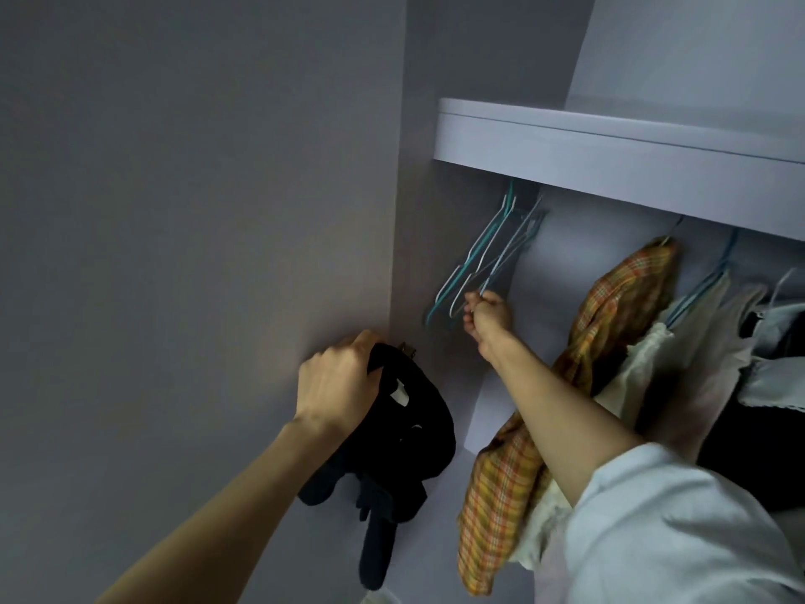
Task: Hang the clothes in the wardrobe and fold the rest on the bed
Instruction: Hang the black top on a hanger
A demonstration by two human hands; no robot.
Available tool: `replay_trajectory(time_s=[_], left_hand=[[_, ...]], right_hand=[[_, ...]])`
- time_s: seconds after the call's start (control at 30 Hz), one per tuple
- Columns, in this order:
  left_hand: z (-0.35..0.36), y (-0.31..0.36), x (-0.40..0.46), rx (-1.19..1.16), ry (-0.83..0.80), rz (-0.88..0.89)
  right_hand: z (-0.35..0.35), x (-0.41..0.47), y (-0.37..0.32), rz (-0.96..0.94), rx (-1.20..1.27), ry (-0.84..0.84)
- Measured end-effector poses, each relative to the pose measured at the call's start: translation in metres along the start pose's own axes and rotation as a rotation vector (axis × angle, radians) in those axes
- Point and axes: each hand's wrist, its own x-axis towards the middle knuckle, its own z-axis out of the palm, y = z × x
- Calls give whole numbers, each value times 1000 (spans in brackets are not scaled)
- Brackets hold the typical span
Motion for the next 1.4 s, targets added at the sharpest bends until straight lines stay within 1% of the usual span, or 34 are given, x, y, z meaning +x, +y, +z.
replay_trajectory(time_s=[0.17,0.3,0.43,0.53,0.6,0.67,0.73,0.83,0.97,1.0,1.1,1.2,1.23,1.33,1.4], left_hand=[[4,2,-8,-106,-43,-49],[7,2,-23,-241,-118,-122],[14,-2,-44,-411,-207,-201],[22,-7,-57,-611,-302,-288],[30,-8,-64,-715,-365,-360],[40,-5,-70,-754,-429,-391],[50,1,-73,-825,-487,-436],[63,20,-83,-1015,-597,-560],[68,56,-106,-1190,-719,-610],[65,62,-110,-1242,-740,-604],[59,83,-119,-1334,-792,-485],[54,99,-124,-1398,-751,-414],[52,103,-125,-1373,-711,-383],[50,114,-126,-1177,-570,-216],[46,121,-129,-1035,-539,-93]], right_hand=[[-28,-28,-9,-77,44,8],[-55,-65,0,-79,50,-4],[-76,-119,31,-82,14,-24],[-93,-163,64,-66,-33,-68],[-110,-190,88,-58,-126,-82],[-129,-214,113,-58,-262,-65],[-146,-232,132,-55,-323,-46],[-172,-259,151,-45,-322,-19],[-197,-290,160,-39,-271,-38],[-200,-293,160,-29,-268,-41],[-221,-300,164,14,-211,1],[-240,-298,160,74,-154,-29],[-244,-296,158,107,-150,-57],[-254,-289,145,208,-164,-167],[-258,-279,128,161,-189,-228]])
